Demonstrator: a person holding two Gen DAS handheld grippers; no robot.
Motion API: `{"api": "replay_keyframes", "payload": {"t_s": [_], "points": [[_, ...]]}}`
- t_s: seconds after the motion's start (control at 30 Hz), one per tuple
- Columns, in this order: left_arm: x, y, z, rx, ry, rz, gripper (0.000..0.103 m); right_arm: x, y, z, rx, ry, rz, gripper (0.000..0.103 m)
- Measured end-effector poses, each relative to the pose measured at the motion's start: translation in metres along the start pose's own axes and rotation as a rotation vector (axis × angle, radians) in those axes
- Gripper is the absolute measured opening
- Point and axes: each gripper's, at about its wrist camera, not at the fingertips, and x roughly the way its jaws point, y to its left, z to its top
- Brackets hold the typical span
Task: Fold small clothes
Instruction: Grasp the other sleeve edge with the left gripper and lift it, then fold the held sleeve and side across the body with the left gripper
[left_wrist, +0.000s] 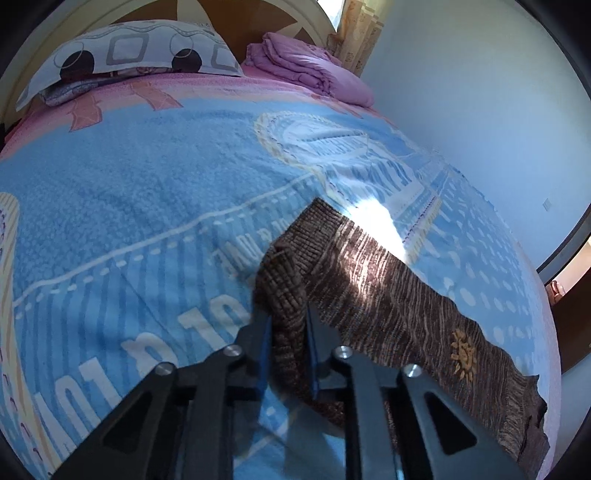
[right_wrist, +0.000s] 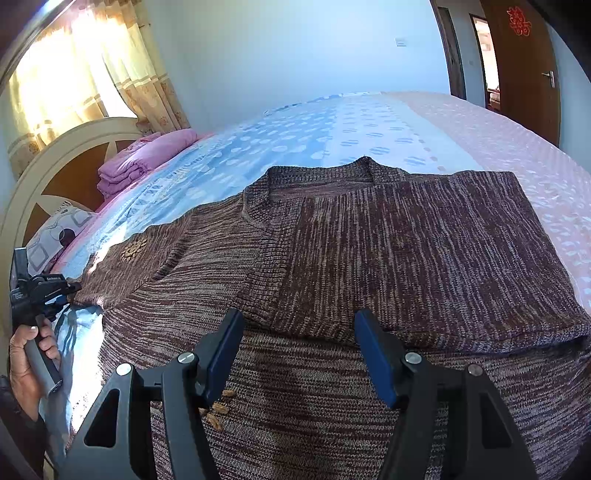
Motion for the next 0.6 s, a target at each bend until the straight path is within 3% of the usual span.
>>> {"api": "replay_keyframes", "payload": {"t_s": [0.13, 0.27, 0.43, 0.53, 0.6], "points": [[-0.003, -0.009, 0.000, 0.035, -0.014, -0.003, 0.010, -0.001, -0.003, 0.000, 0.013, -0.005, 0.018, 0.064], [-0.022, -0.053, -0.003, 0.201, -0.102, -0.023, 0.010, -0.002, -0.005, -0.001, 0.019, -0.008, 0.027, 0.064], [-0.066, -0.130, -0.028, 0.425, -0.213, -0.158, 0.010, -0.002, -0.005, -0.001, 0.019, -0.009, 0.028, 0.064], [-0.088, -0.171, -0.058, 0.524, -0.218, -0.263, 0.010, -0.002, -0.006, -0.001, 0.024, -0.012, 0.034, 0.064], [-0.096, -0.193, -0.080, 0.566, -0.182, -0.340, 0.010, -0.002, -0.007, -0.001, 0.026, -0.013, 0.037, 0.064]]}}
